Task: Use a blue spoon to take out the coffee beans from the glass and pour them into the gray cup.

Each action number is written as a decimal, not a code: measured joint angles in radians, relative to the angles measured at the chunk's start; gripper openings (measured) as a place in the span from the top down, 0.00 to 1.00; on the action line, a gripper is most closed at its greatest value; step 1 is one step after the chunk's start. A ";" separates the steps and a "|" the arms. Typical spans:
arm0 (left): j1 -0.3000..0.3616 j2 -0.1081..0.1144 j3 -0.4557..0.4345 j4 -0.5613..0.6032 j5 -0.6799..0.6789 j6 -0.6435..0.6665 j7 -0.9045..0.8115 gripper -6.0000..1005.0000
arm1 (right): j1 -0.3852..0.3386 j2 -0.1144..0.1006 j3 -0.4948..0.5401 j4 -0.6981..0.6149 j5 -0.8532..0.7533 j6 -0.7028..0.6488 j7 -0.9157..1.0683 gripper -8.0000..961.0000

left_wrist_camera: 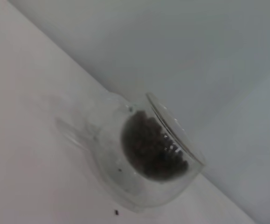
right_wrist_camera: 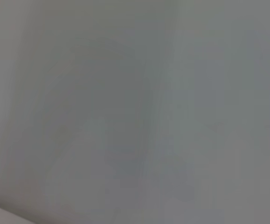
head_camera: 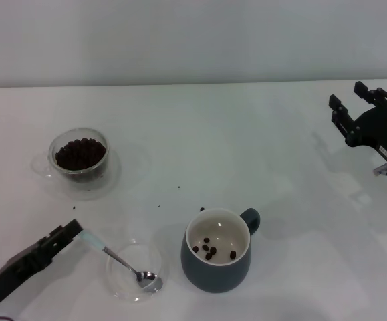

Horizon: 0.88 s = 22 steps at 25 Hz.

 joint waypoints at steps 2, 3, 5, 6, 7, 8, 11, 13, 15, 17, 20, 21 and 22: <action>0.012 0.003 0.000 0.001 -0.011 -0.001 0.016 0.46 | -0.002 0.000 -0.003 -0.006 -0.003 -0.001 0.001 0.46; 0.020 0.004 0.000 0.001 -0.018 0.000 0.026 0.46 | -0.003 0.000 -0.005 -0.008 -0.003 -0.001 0.001 0.46; 0.036 0.008 -0.001 0.002 -0.041 0.004 0.052 0.46 | -0.005 0.000 -0.006 -0.014 -0.003 -0.002 0.001 0.46; 0.044 0.011 -0.001 0.003 -0.054 0.006 0.067 0.46 | -0.006 0.000 -0.006 -0.014 -0.003 -0.002 0.001 0.46; 0.050 0.012 -0.001 0.006 -0.063 0.009 0.080 0.46 | -0.008 0.000 -0.006 -0.014 -0.003 -0.002 0.001 0.46; 0.058 0.014 -0.001 0.010 -0.076 0.015 0.100 0.46 | -0.011 0.000 -0.006 -0.016 -0.003 -0.002 0.001 0.46; 0.079 0.018 -0.001 0.038 -0.097 0.043 0.141 0.46 | -0.025 0.000 -0.006 -0.025 -0.003 -0.004 0.001 0.46; 0.092 0.022 -0.008 0.062 -0.104 0.075 0.162 0.46 | -0.030 0.000 -0.006 -0.028 -0.003 -0.005 0.001 0.46; 0.101 0.026 -0.019 0.075 -0.108 0.108 0.180 0.46 | -0.032 0.000 -0.006 -0.029 -0.003 -0.005 0.001 0.46; 0.114 0.029 -0.039 0.083 -0.109 0.140 0.210 0.46 | -0.036 0.000 -0.008 -0.035 -0.003 -0.005 0.001 0.46; 0.139 0.030 -0.070 0.099 -0.110 0.171 0.280 0.46 | -0.050 0.000 -0.010 -0.056 -0.003 -0.006 0.001 0.46; 0.148 0.030 -0.080 0.105 -0.110 0.177 0.304 0.46 | -0.058 0.000 -0.010 -0.065 -0.003 -0.006 0.001 0.46; 0.159 0.030 -0.094 0.113 -0.110 0.185 0.343 0.46 | -0.063 0.000 -0.010 -0.073 -0.003 -0.007 0.001 0.46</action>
